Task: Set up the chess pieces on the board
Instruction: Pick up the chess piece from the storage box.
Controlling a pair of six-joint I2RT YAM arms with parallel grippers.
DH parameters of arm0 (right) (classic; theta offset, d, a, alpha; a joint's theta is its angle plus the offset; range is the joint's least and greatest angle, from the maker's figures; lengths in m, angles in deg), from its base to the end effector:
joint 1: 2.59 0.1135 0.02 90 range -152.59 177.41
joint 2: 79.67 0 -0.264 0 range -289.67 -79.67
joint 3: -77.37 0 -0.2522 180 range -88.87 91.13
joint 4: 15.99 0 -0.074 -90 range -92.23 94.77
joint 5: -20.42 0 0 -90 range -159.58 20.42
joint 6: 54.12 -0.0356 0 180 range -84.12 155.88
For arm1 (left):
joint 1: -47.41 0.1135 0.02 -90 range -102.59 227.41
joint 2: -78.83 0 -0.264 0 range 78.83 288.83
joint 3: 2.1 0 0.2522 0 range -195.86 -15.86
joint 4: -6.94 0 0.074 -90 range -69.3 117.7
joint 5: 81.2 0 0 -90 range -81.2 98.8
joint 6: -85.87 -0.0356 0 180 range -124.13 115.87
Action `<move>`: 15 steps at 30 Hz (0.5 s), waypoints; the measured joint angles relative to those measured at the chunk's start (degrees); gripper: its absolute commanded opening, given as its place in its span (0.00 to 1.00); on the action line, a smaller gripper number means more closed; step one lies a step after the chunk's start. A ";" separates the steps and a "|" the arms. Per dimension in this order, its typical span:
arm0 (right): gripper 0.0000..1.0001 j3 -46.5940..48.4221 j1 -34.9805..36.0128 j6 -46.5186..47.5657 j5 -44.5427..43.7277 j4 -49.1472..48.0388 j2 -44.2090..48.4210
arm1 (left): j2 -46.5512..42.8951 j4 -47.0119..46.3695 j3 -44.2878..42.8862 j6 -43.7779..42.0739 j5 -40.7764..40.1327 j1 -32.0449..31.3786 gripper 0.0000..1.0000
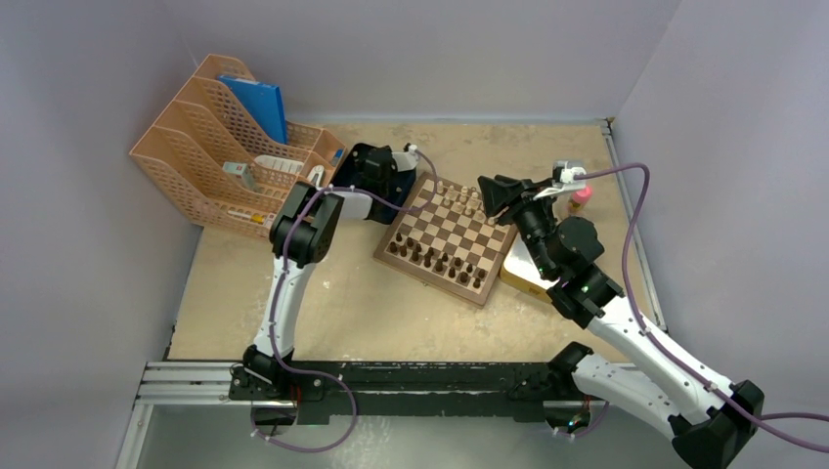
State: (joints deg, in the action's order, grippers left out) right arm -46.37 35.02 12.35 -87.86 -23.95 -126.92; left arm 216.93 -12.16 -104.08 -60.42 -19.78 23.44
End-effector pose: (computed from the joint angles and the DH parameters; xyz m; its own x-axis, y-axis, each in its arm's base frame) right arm 0.1597 0.1089 0.3783 0.0755 0.5367 -0.8404 -0.4057 0.7864 0.4658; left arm 0.4829 -0.1960 0.1103 -0.1994 0.8881 -0.4142 0.1885 0.4496 0.8731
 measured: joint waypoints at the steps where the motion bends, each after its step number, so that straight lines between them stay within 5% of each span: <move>1: 0.45 0.00 0.00 0.00 0.00 0.00 0.00 | 0.00 -0.26 0.46 0.00 0.00 0.00 0.12; 15: 0.44 0.00 0.00 -0.87 3.96 -0.11 -2.64 | -10.73 8.76 6.34 11.93 1.68 -0.50 0.04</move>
State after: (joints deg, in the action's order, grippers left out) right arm -46.37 35.02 11.48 -83.91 -24.06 -129.56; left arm 206.20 -3.40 -97.75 -48.49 -18.10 22.94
